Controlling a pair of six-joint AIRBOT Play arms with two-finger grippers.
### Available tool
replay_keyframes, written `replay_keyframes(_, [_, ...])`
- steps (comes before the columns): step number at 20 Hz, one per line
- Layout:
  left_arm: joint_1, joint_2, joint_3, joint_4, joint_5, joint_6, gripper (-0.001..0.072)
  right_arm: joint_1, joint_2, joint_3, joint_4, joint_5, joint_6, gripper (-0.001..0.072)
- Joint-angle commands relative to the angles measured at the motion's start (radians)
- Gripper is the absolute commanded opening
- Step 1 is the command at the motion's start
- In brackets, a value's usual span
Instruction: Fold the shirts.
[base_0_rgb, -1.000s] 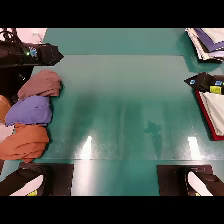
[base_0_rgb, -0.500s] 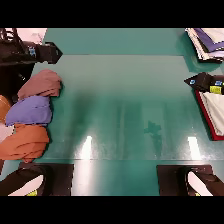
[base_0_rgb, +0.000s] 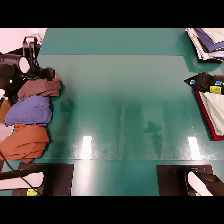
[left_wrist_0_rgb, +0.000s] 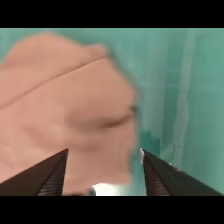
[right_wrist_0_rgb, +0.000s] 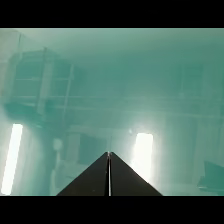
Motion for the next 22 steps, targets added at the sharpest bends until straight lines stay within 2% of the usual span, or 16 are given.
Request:
replay_keyframes(1, [0.065, -0.121, -0.006, -0.033, 0.083, -0.019, 0.0552, 0.001, 0.001, 0.0, 0.001, 0.001, 0.0, 0.0016])
replay_keyframes(4, [0.07, -0.143, -0.005, -0.029, 0.119, -0.018, 0.055, 0.001, 0.001, 0.0, 0.003, 0.001, 0.001, 0.0016])
replay_keyframes(5, [0.07, -0.143, 0.002, -0.029, 0.117, -0.019, 0.0527, 0.001, 0.001, 0.0, 0.002, 0.001, 0.001, 0.0016])
replay_keyframes(7, [0.07, -0.137, 0.022, -0.026, 0.109, -0.017, 0.0049, 0.001, 0.001, 0.0, 0.003, 0.002, 0.001, 0.0016])
replay_keyframes(12, [0.068, -0.075, 0.173, -0.027, -0.03, -0.015, 0.0022, 0.001, 0.001, 0.055, 0.011, 0.003, 0.001, 0.0016])
replay_keyframes(16, [0.023, 0.161, 0.345, -0.042, -0.109, 0.101, 0.0022, 0.001, 0.001, 0.242, 0.009, 0.004, 0.0, 0.0016])
replay_keyframes(19, [-0.098, 0.324, 0.484, -0.047, -0.214, 0.159, 0.0022, 0.001, 0.001, 0.367, 0.0, -0.001, 0.0, 0.0016])
replay_keyframes(22, [-0.268, 0.4, 0.561, -0.05, -0.283, 0.16, 0.0021, 0.001, 0.001, 0.453, 0.0, -0.002, 0.0, 0.0016])
